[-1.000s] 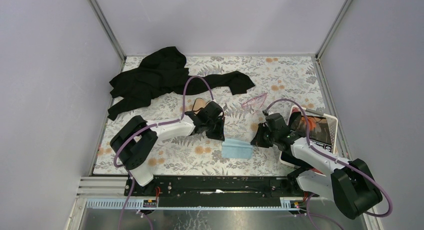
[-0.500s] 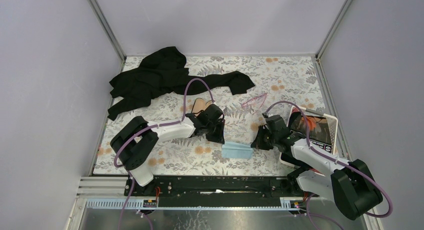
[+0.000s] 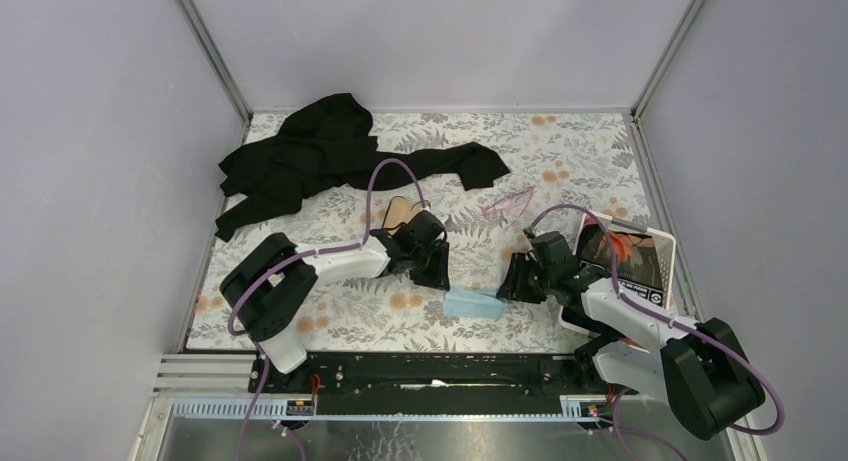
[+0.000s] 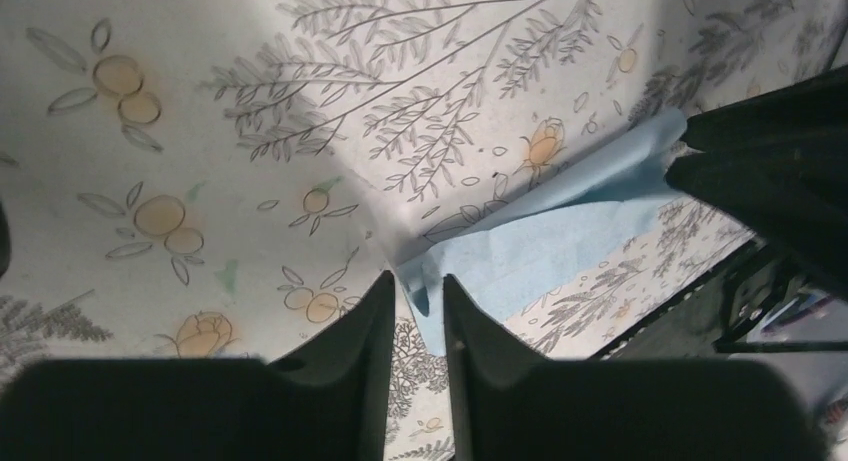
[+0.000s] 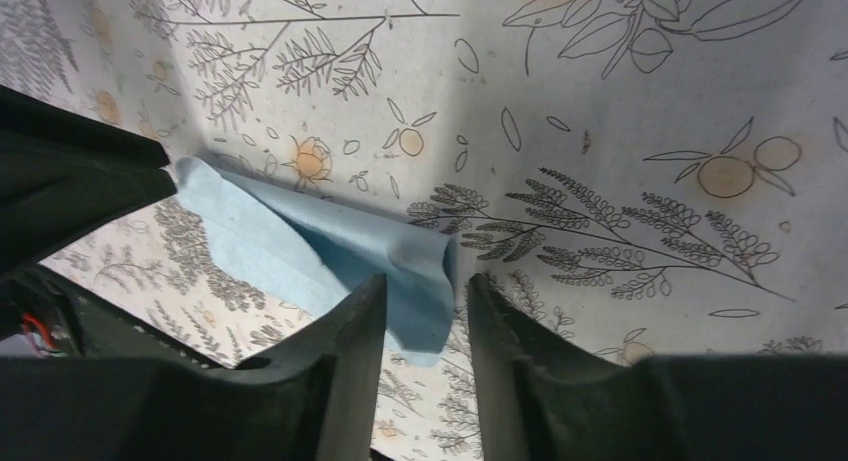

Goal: Organize the sunglasses
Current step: Fold the glasses cleaning cloth at the center of the board.

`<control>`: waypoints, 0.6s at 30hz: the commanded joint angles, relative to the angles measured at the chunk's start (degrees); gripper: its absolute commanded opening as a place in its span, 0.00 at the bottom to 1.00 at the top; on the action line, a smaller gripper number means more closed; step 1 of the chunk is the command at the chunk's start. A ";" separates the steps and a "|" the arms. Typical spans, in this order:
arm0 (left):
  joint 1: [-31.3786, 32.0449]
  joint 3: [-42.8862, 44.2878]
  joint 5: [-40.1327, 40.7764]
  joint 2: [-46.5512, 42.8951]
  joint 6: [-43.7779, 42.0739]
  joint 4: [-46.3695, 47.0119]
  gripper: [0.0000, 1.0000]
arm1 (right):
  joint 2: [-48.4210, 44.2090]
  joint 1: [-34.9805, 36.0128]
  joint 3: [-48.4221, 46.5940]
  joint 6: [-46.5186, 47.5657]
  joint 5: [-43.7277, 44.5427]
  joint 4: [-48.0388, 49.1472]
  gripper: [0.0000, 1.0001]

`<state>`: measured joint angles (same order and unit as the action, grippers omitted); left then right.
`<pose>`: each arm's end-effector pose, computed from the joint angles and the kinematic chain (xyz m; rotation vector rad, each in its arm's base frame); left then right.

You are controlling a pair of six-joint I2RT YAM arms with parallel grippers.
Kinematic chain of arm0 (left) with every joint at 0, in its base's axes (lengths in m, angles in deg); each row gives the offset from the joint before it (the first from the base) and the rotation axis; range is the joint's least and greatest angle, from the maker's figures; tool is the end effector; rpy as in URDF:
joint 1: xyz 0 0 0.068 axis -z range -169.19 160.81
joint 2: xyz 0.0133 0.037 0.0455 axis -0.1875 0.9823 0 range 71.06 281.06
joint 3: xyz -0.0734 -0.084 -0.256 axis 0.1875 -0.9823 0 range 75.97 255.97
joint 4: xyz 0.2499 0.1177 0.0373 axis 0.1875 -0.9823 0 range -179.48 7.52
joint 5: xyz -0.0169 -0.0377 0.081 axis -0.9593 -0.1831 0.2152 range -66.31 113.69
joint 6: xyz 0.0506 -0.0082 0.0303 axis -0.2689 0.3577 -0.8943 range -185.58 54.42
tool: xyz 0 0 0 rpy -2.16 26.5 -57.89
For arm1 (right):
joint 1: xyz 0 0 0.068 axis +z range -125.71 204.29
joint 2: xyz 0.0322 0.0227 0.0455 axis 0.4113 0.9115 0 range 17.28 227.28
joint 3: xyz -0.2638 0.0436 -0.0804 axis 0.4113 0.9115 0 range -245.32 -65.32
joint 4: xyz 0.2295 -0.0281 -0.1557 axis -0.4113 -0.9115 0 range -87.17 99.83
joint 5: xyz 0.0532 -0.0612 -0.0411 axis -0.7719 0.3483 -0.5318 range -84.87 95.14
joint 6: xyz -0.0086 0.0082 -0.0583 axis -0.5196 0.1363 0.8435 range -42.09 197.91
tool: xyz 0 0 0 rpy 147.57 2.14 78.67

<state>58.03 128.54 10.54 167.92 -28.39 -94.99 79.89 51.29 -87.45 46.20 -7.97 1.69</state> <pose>0.2281 -0.2612 0.1438 0.3355 2.7370 -0.7871 0.1842 0.1050 0.1411 -0.0060 2.5282 0.7204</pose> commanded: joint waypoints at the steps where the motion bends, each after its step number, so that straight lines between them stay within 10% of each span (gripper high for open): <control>1: 0.28 -1.84 0.19 -2.79 -0.19 -0.01 0.35 | -1.23 0.27 0.42 0.26 -0.94 -1.49 0.48; 18: 0.33 6.64 -1.52 -0.80 1.20 -0.82 0.31 | 4.88 2.28 -5.00 -1.17 -4.98 3.81 0.29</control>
<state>58.03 133.59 9.82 165.76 -27.60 -96.48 82.27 51.84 -90.64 45.39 -9.37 2.72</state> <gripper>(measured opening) 0.309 0.294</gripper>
